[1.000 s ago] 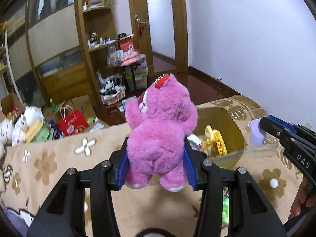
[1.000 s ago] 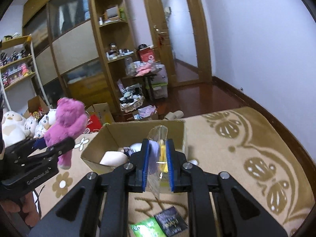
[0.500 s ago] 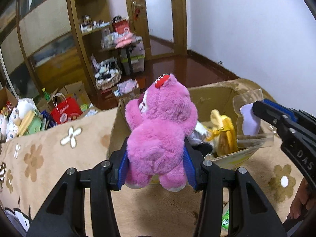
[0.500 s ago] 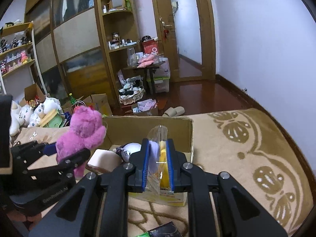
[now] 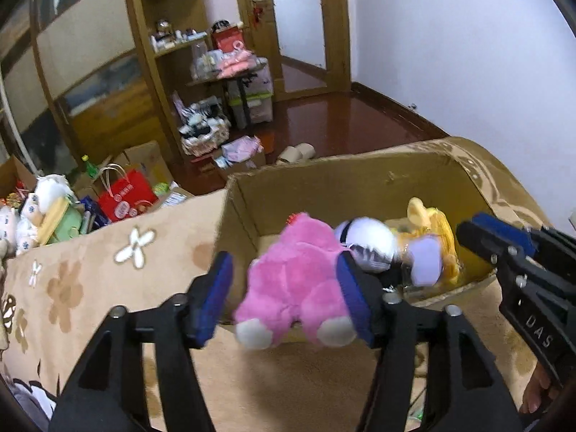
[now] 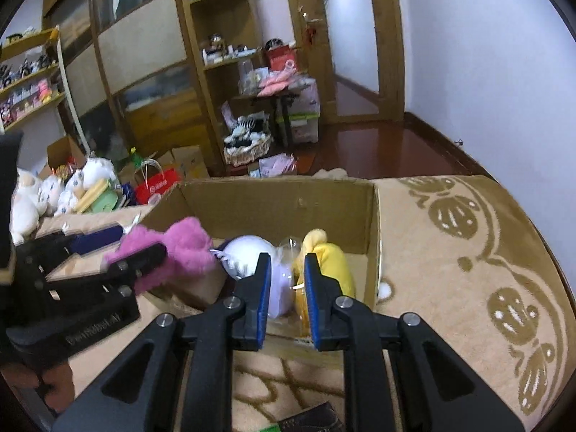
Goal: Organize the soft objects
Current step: 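Open the left tool to drop the pink bear in the box while the right tool releases the bag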
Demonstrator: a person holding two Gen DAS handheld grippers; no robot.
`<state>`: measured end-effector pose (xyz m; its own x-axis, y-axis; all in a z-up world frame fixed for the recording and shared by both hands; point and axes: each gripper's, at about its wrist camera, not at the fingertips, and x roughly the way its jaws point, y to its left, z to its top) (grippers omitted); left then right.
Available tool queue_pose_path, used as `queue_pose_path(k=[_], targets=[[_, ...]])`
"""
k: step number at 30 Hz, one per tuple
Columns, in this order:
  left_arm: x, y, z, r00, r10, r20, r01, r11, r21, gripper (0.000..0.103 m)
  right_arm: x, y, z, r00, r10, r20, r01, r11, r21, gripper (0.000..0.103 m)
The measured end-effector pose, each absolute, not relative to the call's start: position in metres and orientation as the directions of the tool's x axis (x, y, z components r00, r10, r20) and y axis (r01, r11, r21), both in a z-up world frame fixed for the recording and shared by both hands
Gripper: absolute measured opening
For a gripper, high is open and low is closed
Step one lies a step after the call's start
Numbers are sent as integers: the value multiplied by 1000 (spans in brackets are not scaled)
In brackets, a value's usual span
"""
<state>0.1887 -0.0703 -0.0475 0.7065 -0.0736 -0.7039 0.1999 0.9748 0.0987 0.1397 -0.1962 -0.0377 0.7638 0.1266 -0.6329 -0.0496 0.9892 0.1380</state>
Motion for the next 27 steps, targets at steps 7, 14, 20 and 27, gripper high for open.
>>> queue_pose_path(k=[7, 14, 20, 27], targets=[[183, -60, -40, 708, -67, -704, 177, 981, 85, 79, 125, -199, -33, 765, 140, -629, -56, 987, 151, 40], [164, -49, -29, 702, -90, -707, 167, 985, 39, 90, 99, -208, -14, 790, 133, -599, -35, 984, 173, 61], [139, -40, -18, 705, -85, -704, 166, 985, 48, 97, 74, -215, 8, 810, 108, -576, -33, 990, 140, 87], [108, -35, -4, 723, -53, -688, 148, 986, 80, 102, 49, -219, 25, 820, 84, -566, -36, 995, 95, 102]])
